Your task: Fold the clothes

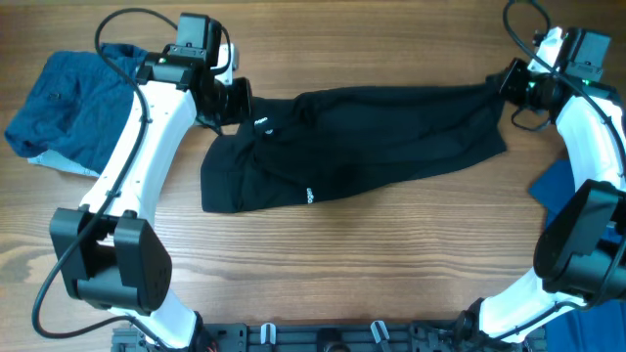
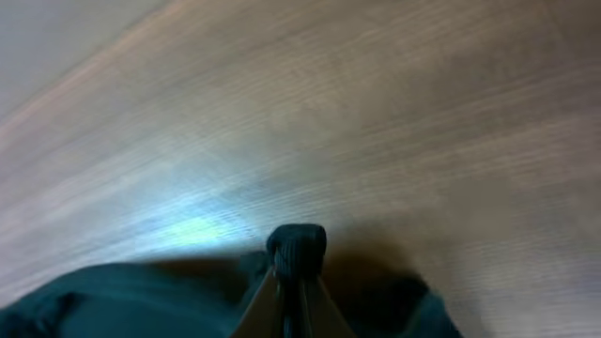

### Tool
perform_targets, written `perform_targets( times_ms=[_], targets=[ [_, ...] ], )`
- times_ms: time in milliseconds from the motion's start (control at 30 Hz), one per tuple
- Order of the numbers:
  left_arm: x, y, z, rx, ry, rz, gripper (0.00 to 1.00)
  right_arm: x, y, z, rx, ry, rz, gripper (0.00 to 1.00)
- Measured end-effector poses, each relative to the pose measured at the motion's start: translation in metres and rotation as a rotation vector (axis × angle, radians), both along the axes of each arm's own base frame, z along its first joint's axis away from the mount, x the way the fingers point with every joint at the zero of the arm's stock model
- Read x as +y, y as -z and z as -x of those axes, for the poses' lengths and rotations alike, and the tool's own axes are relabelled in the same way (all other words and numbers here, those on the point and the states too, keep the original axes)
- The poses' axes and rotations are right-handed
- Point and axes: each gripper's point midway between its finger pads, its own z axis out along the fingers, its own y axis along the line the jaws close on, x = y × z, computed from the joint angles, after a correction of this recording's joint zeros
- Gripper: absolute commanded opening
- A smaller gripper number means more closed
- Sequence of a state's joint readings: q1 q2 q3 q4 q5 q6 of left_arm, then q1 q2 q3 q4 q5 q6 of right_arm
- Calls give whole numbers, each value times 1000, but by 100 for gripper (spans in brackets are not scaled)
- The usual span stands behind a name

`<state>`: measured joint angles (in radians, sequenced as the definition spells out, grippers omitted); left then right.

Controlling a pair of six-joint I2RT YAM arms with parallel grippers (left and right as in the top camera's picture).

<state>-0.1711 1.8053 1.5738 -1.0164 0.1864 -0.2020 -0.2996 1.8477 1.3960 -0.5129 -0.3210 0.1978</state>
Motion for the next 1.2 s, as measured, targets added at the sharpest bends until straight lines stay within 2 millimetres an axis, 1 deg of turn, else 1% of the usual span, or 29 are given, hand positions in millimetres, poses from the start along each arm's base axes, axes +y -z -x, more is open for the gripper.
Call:
perform_targets(
  times_ms=[67, 100, 167, 267, 300, 333, 400, 433, 533, 600, 667, 700, 733, 800, 867, 900, 1067, 1100, 1167, 1200],
  targets=[
    [1, 3, 8, 35, 0, -6, 5, -3, 4, 5, 31, 20, 9, 4],
    [2, 3, 10, 44, 0, -9, 16, -4, 6, 7, 40, 25, 14, 4],
    [1, 1, 2, 5, 9, -6, 25, -5, 6, 7, 39, 26, 18, 4],
    [-7, -6, -20, -95, 41, 1, 37, -5, 5, 5, 31, 27, 20, 4],
    [-10, -4, -23, -107, 56, -1, 43, -5, 4, 4, 28, 27, 21, 4],
    [-15, -1, -28, -120, 71, 0, 47, -5, 4, 4, 25, 27, 22, 4],
    [-24, 11, -36, -126, 98, -2, 48, -6, 3, 3, 19, 27, 23, 4],
    [-28, 19, -40, -126, 106, -3, 48, -6, 2, 2, 16, 27, 24, 5],
    [-39, 58, -55, -102, 126, -8, 47, -6, 2, 1, 10, 27, 26, 4],
    [-39, 88, -56, -52, 127, -16, 47, -6, 2, 1, 10, 27, 26, 4],
    [-38, 108, -53, -11, 126, -26, 47, -6, 2, 1, 10, 27, 26, 4],
    [-38, 114, -52, 4, 127, -29, 47, -6, 1, 1, 9, 27, 26, 4],
    [-37, 117, -51, 10, 125, -33, 46, -6, 1, 1, 9, 27, 26, 4],
    [-36, 118, -52, 9, 124, -40, 35, -6, 1, 1, 9, 27, 26, 4],
    [-35, 118, -52, 10, 121, -42, 9, -6, 1, 1, 9, 27, 26, 4],
    [-35, 118, -52, 11, 120, -44, 4, -6, 1, 0, 8, 27, 27, 4],
    [-33, 119, -48, 23, 131, -54, 4, -7, 1, 0, 6, 27, 28, 4],
    [-33, 120, -47, 27, 132, -54, 23, -7, 1, 0, 6, 27, 28, 4],
    [-33, 120, -44, 38, 135, -58, 51, -7, 1, 0, 6, 27, 28, 4],
    [-32, 121, -43, 45, 135, -59, 90, -7, 1, 0, 5, 27, 28, 4]
  ],
)
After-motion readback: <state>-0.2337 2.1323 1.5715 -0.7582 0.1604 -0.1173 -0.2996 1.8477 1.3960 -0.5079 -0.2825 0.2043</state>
